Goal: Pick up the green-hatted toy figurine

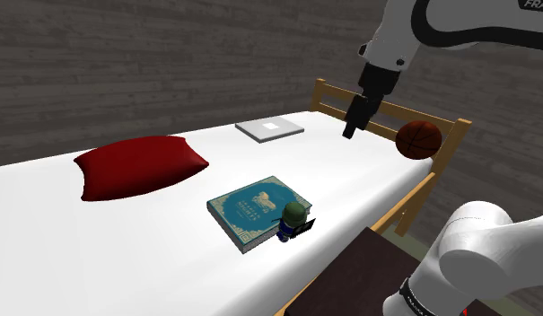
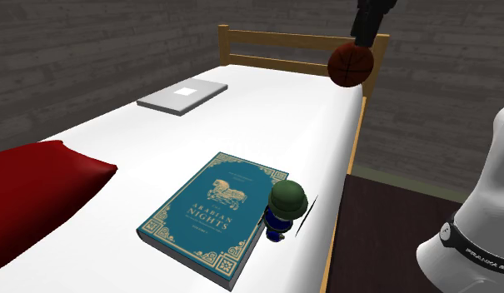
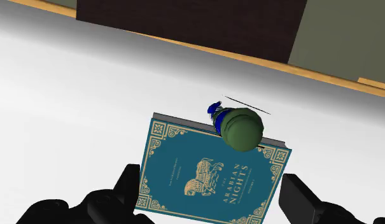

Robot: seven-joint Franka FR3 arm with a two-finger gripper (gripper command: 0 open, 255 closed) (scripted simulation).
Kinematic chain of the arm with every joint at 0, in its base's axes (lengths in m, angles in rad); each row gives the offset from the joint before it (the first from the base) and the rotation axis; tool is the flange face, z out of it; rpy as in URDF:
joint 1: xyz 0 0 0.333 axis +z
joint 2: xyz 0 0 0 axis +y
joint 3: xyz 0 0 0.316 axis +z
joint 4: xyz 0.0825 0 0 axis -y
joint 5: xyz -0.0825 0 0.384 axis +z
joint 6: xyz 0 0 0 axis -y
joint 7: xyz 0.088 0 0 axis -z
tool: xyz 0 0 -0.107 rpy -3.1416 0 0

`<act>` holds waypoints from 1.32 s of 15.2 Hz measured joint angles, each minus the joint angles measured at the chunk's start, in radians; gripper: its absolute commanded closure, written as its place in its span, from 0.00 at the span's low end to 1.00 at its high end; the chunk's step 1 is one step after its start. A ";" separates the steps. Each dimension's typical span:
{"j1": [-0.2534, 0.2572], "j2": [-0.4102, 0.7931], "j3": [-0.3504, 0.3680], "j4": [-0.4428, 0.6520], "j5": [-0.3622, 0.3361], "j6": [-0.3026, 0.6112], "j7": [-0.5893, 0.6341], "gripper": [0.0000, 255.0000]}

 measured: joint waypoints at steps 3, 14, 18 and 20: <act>0.014 0.011 -0.008 -0.032 0.010 0.040 -0.028 0.00; 0.157 0.204 -0.072 -0.225 0.113 0.392 -0.307 0.00; 0.219 0.305 -0.096 -0.266 0.168 0.514 -0.432 0.00; 0.253 0.365 -0.103 -0.272 0.202 0.571 -0.492 0.00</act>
